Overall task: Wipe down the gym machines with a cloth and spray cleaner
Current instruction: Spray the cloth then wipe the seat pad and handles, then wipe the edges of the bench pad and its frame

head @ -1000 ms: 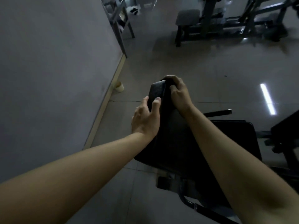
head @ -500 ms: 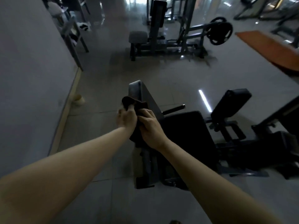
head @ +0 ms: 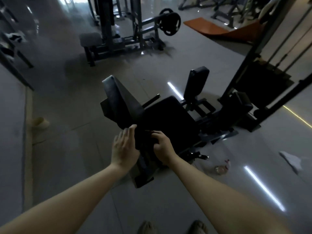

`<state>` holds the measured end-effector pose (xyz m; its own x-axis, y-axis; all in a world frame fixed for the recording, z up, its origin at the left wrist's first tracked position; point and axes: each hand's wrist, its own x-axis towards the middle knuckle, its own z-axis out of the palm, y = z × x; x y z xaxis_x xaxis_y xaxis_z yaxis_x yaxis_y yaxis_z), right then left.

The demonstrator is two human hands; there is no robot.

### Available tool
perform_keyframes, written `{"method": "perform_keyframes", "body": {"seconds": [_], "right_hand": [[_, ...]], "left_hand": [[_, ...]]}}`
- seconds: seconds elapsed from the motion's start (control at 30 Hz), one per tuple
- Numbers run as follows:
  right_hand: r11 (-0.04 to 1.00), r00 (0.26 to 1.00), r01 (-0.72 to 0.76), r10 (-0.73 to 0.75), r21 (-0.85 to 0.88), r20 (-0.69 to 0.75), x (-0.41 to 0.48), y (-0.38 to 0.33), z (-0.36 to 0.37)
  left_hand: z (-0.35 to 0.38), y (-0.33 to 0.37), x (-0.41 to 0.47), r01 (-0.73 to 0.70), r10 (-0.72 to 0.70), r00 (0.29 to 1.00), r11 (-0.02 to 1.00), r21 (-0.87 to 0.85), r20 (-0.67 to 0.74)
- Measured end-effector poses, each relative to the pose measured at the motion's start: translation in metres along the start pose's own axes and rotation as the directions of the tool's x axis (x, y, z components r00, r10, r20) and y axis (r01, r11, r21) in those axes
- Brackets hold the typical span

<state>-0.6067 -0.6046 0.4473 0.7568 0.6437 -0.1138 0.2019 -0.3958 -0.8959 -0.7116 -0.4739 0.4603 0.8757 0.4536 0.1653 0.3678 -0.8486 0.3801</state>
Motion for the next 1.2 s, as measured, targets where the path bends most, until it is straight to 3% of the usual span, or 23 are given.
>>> {"method": "perform_keyframes", "body": {"seconds": [0.07,0.17,0.27,0.47,0.6,0.7,0.77,0.87,0.93,1.03,1.1,1.13,1.2], "right_hand": [[0.994,0.992,-0.105,0.107,0.034,-0.061,-0.021,0.024,-0.025],[0.973,0.979,-0.19,0.197,0.133,-0.042,-0.045,0.034,-0.055],[0.918,0.957,-0.253,0.284,0.306,-0.063,-0.074,0.043,-0.093],[0.751,0.844,-0.357,0.514,0.555,-0.153,-0.127,0.095,-0.166],[0.582,0.763,-0.286,0.619,0.761,-0.186,-0.148,0.143,-0.22],[0.449,0.751,-0.26,0.65,0.855,-0.112,-0.152,0.194,-0.259],[0.416,0.756,-0.316,0.653,0.853,-0.038,-0.148,0.233,-0.281],[0.403,0.715,-0.417,0.699,0.815,0.019,-0.135,0.302,-0.314],[0.39,0.67,-0.459,0.742,0.798,0.023,-0.125,0.353,-0.335],[0.374,0.575,-0.534,0.818,0.758,0.002,-0.106,0.434,-0.357],[0.391,0.526,-0.611,0.85,0.688,-0.016,-0.09,0.494,-0.359],[0.394,0.508,-0.648,0.861,0.652,-0.015,-0.082,0.525,-0.356],[0.404,0.485,-0.715,0.875,0.571,-0.012,-0.07,0.562,-0.355]], "left_hand": [[0.018,0.02,-0.004,-0.086,0.106,0.977,0.99,-0.111,0.187],[0.039,0.046,-0.003,-0.05,0.139,0.909,0.972,-0.229,0.393],[0.065,0.093,-0.004,0.004,0.213,0.794,0.935,-0.354,0.57],[0.127,0.202,-0.002,0.099,0.29,0.675,0.875,-0.474,0.678],[0.171,0.275,0.0,0.092,0.301,0.626,0.888,-0.451,0.72],[0.219,0.319,0.004,0.179,0.207,0.607,0.905,-0.386,0.768],[0.251,0.341,0.011,0.313,0.096,0.591,0.888,-0.338,0.801],[0.305,0.369,0.028,0.569,-0.11,0.531,0.781,-0.258,0.84],[0.348,0.384,0.043,0.659,-0.165,0.488,0.713,-0.238,0.857],[0.408,0.401,0.063,0.694,-0.226,0.462,0.694,-0.192,0.858],[0.457,0.407,0.075,0.744,-0.307,0.375,0.662,-0.087,0.875],[0.488,0.404,0.083,0.734,-0.317,0.352,0.677,-0.05,0.881],[0.536,0.401,0.098,0.566,-0.329,0.389,0.822,0.058,0.861]]}}
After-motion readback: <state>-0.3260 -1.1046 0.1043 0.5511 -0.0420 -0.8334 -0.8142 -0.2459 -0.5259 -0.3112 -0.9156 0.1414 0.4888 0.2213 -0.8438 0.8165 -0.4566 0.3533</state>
